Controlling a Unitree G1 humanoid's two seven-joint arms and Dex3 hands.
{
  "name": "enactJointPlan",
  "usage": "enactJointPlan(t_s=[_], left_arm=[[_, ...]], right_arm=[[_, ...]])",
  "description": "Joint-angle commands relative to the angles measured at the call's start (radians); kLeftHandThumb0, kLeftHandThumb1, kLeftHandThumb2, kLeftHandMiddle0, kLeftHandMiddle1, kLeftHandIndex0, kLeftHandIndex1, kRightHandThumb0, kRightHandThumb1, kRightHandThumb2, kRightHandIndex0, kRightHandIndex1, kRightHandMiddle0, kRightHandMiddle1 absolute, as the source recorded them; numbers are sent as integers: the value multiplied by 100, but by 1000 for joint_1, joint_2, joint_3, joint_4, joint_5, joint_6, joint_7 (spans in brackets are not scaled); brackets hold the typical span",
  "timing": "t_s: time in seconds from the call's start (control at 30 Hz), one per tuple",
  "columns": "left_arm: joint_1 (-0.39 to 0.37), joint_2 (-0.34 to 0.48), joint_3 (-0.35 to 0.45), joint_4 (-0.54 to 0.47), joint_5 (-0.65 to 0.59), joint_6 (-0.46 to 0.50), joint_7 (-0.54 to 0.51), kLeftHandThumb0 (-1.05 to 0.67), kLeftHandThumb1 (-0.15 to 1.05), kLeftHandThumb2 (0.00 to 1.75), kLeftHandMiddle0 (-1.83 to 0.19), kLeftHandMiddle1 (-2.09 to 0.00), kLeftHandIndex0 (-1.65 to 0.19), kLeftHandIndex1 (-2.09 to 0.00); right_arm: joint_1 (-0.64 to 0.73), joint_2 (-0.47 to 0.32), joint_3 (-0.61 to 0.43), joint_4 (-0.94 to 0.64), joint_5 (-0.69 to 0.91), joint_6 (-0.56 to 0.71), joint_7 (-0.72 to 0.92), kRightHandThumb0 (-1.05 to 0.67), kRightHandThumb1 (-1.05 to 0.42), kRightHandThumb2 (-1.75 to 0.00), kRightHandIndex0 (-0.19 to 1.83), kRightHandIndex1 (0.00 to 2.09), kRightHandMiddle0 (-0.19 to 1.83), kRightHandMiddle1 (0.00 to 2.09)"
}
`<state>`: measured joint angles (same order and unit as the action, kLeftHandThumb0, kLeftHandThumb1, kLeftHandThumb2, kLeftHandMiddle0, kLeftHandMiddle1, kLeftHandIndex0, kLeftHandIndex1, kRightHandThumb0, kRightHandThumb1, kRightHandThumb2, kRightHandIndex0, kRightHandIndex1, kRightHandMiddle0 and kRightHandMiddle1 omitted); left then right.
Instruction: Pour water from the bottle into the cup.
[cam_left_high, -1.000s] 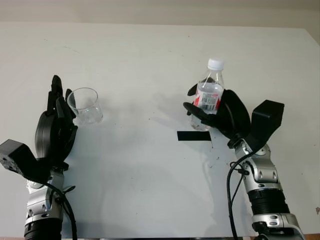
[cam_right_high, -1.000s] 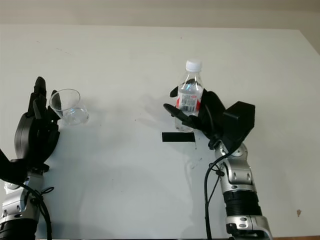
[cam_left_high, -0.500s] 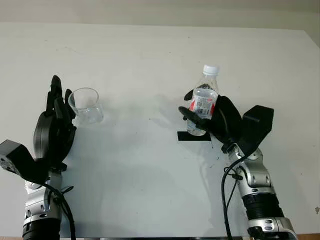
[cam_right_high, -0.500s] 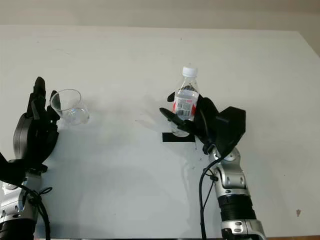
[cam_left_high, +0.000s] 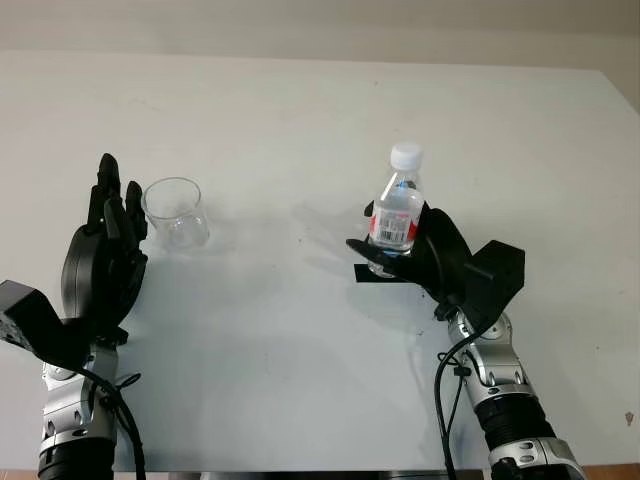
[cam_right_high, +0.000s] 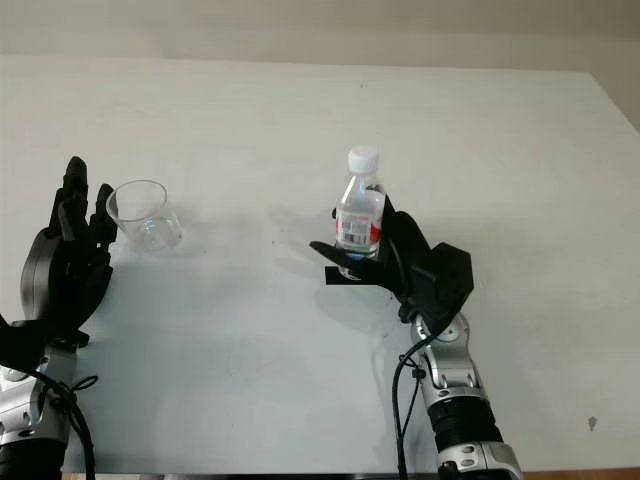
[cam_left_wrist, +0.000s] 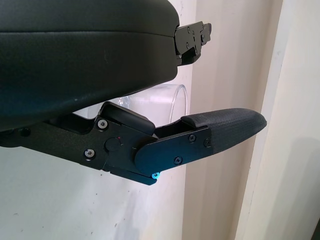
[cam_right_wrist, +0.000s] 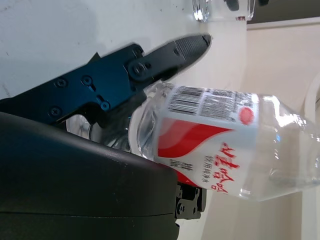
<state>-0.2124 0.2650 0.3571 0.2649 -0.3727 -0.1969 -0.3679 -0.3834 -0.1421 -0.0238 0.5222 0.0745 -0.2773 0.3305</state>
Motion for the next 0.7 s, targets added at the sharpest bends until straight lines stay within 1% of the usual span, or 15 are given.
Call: enactJointPlan(t_s=[0.0, 0.03, 0.07, 0.17, 0.23, 0.3, 0.33, 0.37, 0.4, 0.43, 0.47, 0.5, 0.57, 0.67], left_arm=[[7, 9, 3, 3, -3, 2, -3, -81, 105, 70, 19, 0, 19, 0], [8, 9, 4, 3, -5, 2, -6, -81, 105, 70, 19, 0, 19, 0], [7, 11, 5, 4, -5, 2, -6, -80, 105, 70, 19, 0, 19, 0], [7, 16, 7, 7, -8, 2, -9, -81, 105, 69, 19, 0, 19, 0], [6, 18, 9, 8, -13, 7, -14, -81, 105, 69, 19, 0, 19, 0], [5, 18, 11, 7, -14, 11, -14, -81, 105, 69, 19, 0, 19, 0], [6, 18, 10, 6, -12, 10, -15, -81, 105, 69, 19, 0, 19, 0], [5, 18, 11, 8, -11, 8, -16, -81, 105, 69, 19, 0, 19, 0], [5, 18, 11, 10, -10, 5, -17, -81, 105, 69, 19, 0, 19, 0], [3, 18, 10, 13, -9, 1, -19, -81, 105, 70, 19, 0, 19, 0], [2, 18, 10, 15, -8, -1, -19, -81, 105, 70, 19, 0, 19, 0], [1, 18, 10, 16, -8, -1, -20, -81, 105, 70, 19, 0, 19, 0], [1, 19, 8, 15, -8, 4, -22, -81, 105, 71, 19, 0, 19, 0], [-2, 19, 8, 17, -11, 10, -24, -81, 105, 71, 19, 0, 19, 0]], right_arm=[[70, 24, 8, 60, 14, 17, 20, -52, -103, -6, 5, 197, -5, 198], [75, 27, 9, 62, 17, 18, 24, -53, -102, -6, 6, 188, -4, 188], [79, 29, 11, 63, 19, 19, 27, -54, -102, -5, 6, 183, -3, 184], [91, 34, 17, 60, 18, 15, 32, -55, -100, -5, -1, 173, -4, 175], [94, 32, 18, 63, 21, 13, 48, -54, -99, -5, -1, 158, -6, 169], [96, 24, 21, 69, 15, 5, 64, -55, -97, -5, 2, 123, -11, 144], [97, 17, 27, 73, 3, -6, 70, -56, -96, -5, 4, 93, -12, 120], [97, 8, 32, 84, -5, -25, 83, -61, -95, -5, 2, 49, -14, 81], [96, 0, 35, 97, -10, -47, 98, -64, -94, -5, -2, 28, -13, 55], [94, -8, 38, 110, -17, -66, 105, -67, -93, -5, -10, 14, -16, 37], [92, -17, 41, 124, -28, -85, 107, -75, -92, -5, -16, 6, -18, 15], [90, -24, 40, 136, -34, -102, 109, -80, -92, -5, -17, 3, -19, 8], [83, -37, 32, 161, -45, -132, 97, -90, -95, -7, -19, 1, -19, 2], [71, -51, 4, 166, -36, -143, 73, -97, -98, -7, -19, 0, -19, 0]])
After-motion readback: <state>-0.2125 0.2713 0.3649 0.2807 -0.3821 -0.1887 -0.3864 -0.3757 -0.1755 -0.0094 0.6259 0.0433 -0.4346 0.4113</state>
